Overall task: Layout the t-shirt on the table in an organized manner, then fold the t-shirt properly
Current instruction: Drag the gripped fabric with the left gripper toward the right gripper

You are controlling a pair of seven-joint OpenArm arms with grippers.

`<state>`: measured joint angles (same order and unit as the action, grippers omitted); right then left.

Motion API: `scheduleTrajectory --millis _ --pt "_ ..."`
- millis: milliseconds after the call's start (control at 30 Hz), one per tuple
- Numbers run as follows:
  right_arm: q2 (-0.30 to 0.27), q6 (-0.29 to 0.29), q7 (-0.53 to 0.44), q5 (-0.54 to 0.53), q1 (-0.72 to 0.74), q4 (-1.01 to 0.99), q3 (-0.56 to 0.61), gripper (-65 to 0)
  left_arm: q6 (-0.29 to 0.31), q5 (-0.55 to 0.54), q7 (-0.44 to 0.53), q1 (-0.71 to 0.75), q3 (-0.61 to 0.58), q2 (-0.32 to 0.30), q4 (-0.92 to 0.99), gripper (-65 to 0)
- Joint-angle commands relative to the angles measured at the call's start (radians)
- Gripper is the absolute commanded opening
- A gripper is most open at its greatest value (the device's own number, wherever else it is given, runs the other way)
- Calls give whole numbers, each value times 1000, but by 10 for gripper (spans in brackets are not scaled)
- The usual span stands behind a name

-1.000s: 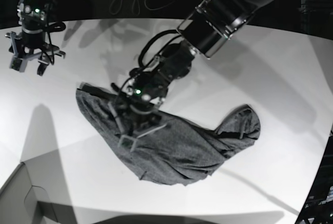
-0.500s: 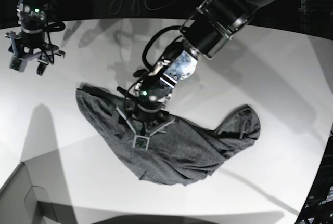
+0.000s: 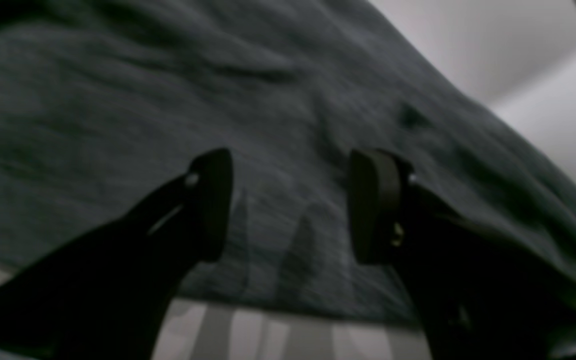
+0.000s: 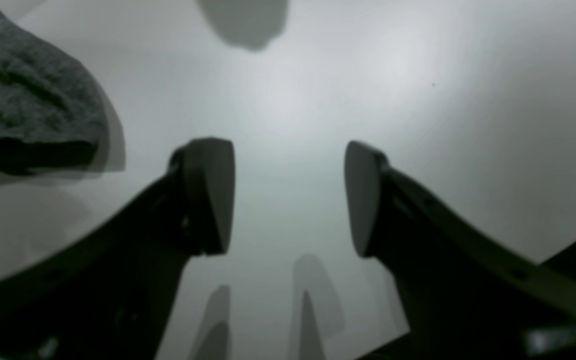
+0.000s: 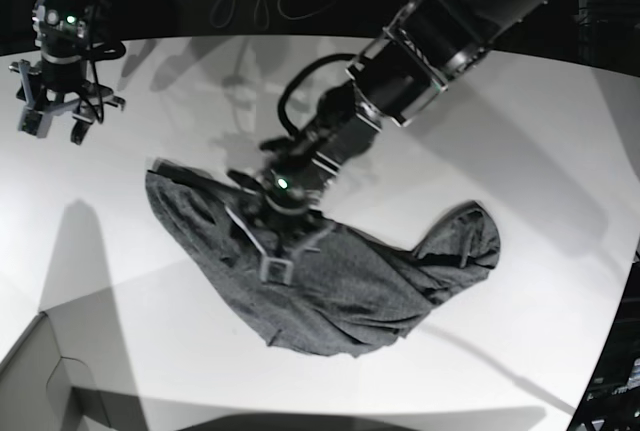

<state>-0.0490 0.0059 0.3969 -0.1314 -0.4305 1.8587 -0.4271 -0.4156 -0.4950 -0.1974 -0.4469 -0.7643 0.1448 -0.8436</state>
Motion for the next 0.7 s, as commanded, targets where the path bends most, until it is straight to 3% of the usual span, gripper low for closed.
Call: scheduleTrajectory --millis 0,200,667 --pt "-9 1 -25 3 -3 19 -5 -292 -6 5 28 -31 -7 12 -21 -293" --pt "-9 1 -25 3 -3 19 -5 -292 -6 5 118 -31 -44 12 -7 -293" --pt "-9 1 -25 3 -4 19 -5 -292 -6 3 217 -31 -77 12 40 -293"
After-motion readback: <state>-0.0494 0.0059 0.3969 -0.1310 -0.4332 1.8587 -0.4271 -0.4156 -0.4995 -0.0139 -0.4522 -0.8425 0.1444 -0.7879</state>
